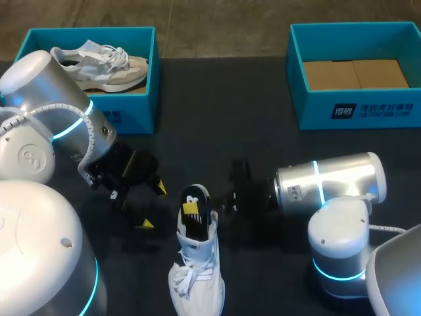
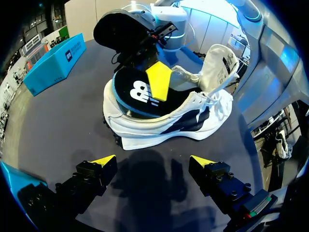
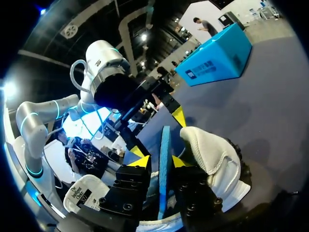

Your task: Take the shoe out of the shoebox, open the shoe tongue, remove and reinsert the insole, then place the shoe into the shoebox

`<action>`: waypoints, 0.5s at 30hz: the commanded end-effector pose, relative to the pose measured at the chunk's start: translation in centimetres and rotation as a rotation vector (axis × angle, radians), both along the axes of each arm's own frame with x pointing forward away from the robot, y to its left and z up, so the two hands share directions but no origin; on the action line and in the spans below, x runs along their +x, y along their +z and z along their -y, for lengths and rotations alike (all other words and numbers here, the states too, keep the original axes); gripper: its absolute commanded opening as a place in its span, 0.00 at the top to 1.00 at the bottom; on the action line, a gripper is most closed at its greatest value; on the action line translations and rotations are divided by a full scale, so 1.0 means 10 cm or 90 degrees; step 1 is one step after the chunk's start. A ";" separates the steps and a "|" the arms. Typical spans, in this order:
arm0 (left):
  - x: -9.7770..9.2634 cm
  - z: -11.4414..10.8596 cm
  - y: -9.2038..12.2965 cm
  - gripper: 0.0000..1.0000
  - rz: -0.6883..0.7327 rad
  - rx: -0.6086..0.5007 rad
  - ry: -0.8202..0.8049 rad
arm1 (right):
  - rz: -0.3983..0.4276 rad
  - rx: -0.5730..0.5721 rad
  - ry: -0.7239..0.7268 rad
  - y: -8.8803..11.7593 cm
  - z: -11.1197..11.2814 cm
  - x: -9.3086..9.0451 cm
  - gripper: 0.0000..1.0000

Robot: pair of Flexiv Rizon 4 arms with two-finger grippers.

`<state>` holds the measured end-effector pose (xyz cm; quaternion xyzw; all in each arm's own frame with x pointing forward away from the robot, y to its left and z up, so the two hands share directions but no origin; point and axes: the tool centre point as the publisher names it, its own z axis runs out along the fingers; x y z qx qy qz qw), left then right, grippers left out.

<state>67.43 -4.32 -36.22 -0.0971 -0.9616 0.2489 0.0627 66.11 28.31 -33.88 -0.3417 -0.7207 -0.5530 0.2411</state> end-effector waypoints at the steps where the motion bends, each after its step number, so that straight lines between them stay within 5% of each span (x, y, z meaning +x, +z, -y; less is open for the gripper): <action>1: -0.01 0.00 0.00 0.00 0.002 0.001 0.001 | -0.004 -0.005 0.003 0.01 -0.01 0.06 1.00; 15: -0.01 0.00 0.00 0.00 0.002 0.001 0.001 | -0.076 -0.013 -0.009 -0.17 0.00 0.01 1.00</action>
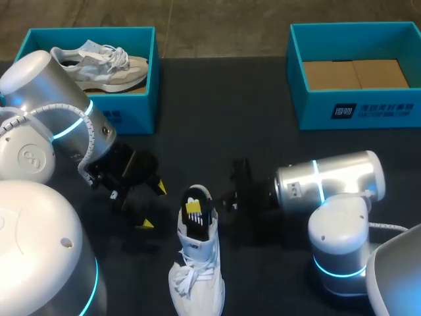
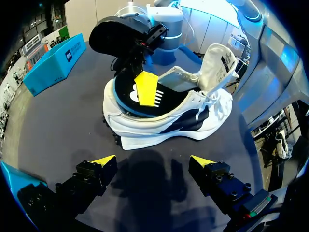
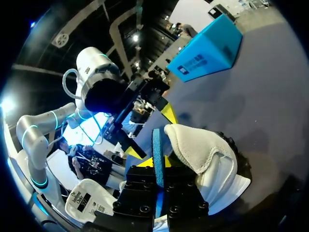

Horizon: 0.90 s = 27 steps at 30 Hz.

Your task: Take the shoe out of the shoebox, open the shoe tongue, remove and reinsert the insole, then place the shoe into the shoebox

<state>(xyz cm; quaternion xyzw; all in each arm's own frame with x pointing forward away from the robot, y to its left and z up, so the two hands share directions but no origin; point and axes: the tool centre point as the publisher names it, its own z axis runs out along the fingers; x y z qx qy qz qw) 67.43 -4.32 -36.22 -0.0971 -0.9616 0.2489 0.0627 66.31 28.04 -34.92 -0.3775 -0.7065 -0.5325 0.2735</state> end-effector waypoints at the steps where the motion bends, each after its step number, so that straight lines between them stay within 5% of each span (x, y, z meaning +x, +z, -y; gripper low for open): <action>1: -0.01 0.00 0.00 0.00 0.002 0.001 0.001 | -0.010 -0.008 0.001 -0.08 -0.02 -0.02 1.00; 23: -0.01 0.00 0.00 0.00 0.002 0.001 0.001 | -0.023 -0.008 0.004 -0.15 -0.02 -0.24 1.00; 27: -0.01 0.00 0.00 0.00 0.002 0.001 0.001 | -0.002 -0.009 0.003 -0.07 -0.02 -0.20 0.59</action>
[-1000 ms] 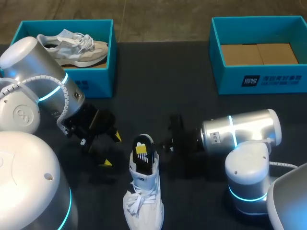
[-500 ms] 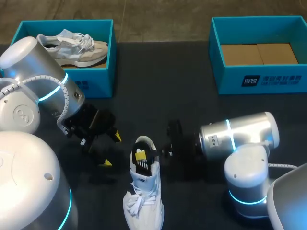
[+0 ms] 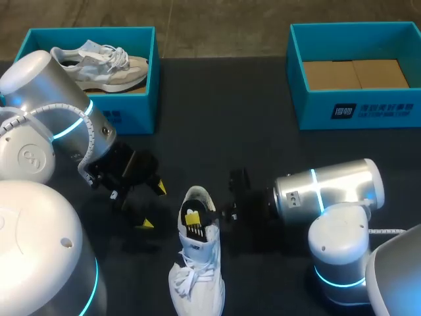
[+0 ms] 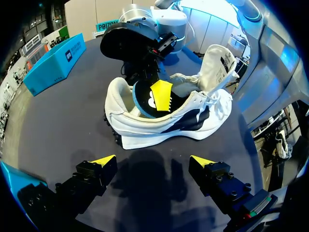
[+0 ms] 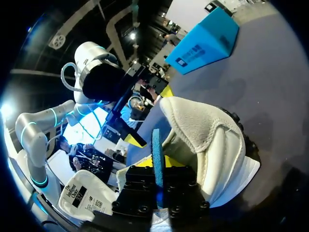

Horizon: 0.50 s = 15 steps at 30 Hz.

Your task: Take the shoe out of the shoebox, open the shoe tongue, remove and reinsert the insole, then place the shoe into the shoebox

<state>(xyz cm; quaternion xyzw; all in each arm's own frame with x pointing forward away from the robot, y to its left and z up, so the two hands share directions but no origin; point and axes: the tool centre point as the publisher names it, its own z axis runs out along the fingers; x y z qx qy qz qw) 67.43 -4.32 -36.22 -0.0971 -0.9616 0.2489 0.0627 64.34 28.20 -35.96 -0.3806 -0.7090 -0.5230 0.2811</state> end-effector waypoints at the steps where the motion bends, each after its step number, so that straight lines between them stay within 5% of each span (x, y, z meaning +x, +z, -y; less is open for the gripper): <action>1: -0.01 0.00 0.00 0.00 0.002 0.001 0.001 | 0.015 -0.003 -0.004 0.05 -0.01 0.00 0.51; 15: -0.01 0.00 0.00 0.00 0.002 0.001 0.001 | 0.063 -0.008 -0.009 0.19 0.00 0.12 0.58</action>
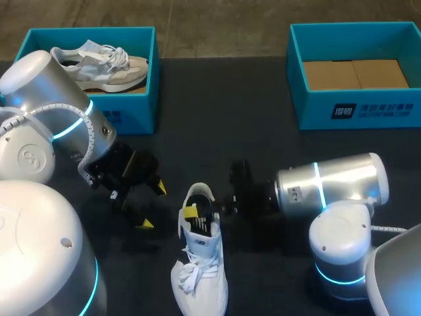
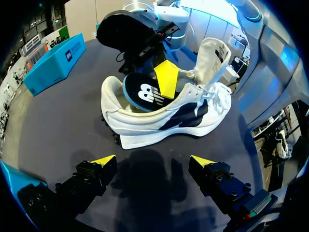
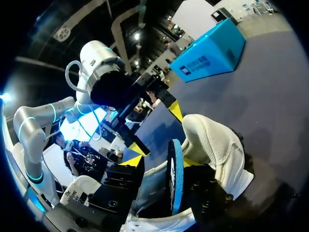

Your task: Take the shoe out of the shoebox, open the shoe tongue, remove and reinsert the insole, then place the shoe into the shoebox

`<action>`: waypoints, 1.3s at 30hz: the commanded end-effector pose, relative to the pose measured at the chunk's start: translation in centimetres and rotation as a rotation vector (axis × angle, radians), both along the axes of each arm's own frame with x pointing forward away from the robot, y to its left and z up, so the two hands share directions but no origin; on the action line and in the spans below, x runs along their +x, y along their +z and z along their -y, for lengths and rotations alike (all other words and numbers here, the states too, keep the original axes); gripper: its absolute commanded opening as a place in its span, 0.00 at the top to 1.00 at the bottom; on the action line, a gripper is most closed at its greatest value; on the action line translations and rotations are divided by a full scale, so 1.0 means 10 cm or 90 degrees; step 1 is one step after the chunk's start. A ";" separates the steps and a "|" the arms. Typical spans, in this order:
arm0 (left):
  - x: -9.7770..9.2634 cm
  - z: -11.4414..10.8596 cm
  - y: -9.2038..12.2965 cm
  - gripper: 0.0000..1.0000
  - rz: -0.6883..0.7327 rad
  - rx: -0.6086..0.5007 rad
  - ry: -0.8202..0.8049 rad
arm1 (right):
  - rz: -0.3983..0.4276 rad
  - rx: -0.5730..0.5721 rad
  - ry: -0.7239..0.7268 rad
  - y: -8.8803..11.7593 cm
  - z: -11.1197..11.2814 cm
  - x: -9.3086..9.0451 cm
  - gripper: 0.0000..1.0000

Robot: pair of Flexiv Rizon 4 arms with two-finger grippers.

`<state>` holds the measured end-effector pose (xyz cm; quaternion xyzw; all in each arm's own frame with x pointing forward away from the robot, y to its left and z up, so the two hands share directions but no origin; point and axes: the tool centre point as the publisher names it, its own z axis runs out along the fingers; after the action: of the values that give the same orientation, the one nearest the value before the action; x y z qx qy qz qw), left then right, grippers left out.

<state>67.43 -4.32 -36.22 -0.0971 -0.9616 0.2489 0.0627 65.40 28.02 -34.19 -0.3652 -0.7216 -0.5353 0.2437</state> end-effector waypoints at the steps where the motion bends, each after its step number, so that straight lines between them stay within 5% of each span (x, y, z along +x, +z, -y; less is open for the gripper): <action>1: -0.01 0.00 0.00 0.00 0.002 0.001 0.001 | 0.015 0.005 0.000 0.02 -0.01 0.01 0.59; 14: -0.01 0.00 0.00 0.00 0.002 0.001 0.001 | 0.042 0.021 -0.037 0.02 0.08 0.03 0.59; 17: -0.01 0.00 0.00 0.00 0.002 0.001 0.001 | 0.039 0.025 -0.041 0.00 0.09 0.05 0.71; 19: -0.01 0.00 0.00 0.00 0.002 0.001 0.001 | 0.037 0.026 -0.040 -0.01 0.07 0.05 1.00; 39: -0.01 0.00 0.00 0.00 0.002 0.001 0.001 | -0.003 -0.003 0.003 -0.15 -0.04 -0.06 1.00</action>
<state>67.43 -4.32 -36.22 -0.0971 -0.9616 0.2489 0.0627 65.03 28.36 -35.71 -0.3646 -0.7227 -0.5318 0.2490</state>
